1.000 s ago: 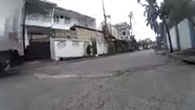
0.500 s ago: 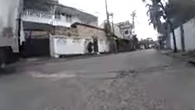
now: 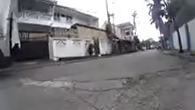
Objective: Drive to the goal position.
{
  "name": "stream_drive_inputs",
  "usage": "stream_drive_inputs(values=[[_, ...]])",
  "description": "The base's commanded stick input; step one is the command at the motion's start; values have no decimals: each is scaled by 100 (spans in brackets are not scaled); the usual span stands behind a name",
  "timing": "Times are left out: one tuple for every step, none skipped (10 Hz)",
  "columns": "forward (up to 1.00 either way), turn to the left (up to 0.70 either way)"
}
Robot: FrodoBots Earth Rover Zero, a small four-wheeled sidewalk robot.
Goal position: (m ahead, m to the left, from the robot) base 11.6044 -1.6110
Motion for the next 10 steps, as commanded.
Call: stream_drive_inputs(values=[[100, 0], [100, 0], [100, 0], [100, 0], [100, 0], [100, 0], [100, 0], [100, 0], [100, 0], [100, 0]])
